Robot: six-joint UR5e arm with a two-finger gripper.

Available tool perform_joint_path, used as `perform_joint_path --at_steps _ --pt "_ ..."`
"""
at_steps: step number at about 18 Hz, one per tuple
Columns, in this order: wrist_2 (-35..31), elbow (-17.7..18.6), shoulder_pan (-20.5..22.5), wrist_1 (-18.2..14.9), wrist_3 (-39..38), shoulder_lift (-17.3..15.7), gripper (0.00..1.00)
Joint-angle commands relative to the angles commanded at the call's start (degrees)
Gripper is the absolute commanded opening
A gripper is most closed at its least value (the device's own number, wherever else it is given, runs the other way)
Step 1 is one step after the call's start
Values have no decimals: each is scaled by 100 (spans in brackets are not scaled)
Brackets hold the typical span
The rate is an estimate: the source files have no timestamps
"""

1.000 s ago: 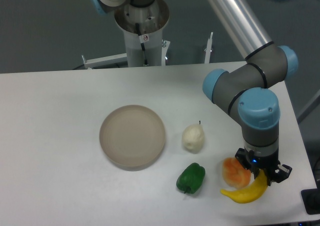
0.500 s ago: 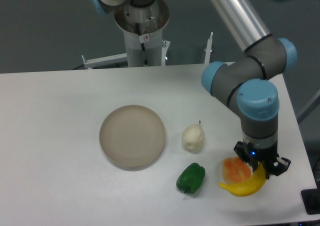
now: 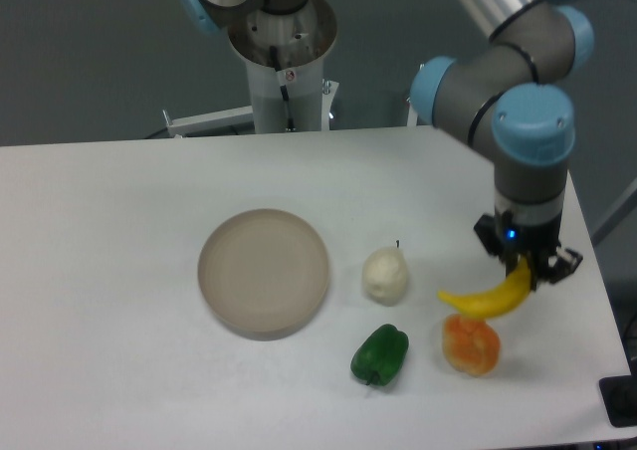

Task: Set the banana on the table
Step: 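Lift the banana up off the orange pepper with the gripper, then carry the banana sideways away from the orange pepper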

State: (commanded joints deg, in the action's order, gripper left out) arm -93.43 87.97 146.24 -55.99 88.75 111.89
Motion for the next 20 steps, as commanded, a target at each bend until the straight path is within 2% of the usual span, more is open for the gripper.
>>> perform_joint_path --at_steps 3,5,8,12,14,17,20 --pt "71 351 281 35 589 -80 33" --pt "71 711 466 61 1098 -176 33" --pt "79 941 695 79 1443 -186 33" --pt "333 1205 783 114 1199 -186 33" --pt "606 1249 775 167 682 -168 33" --pt "616 1415 757 193 109 -150 33" --pt "616 1495 775 202 -15 -115 33"
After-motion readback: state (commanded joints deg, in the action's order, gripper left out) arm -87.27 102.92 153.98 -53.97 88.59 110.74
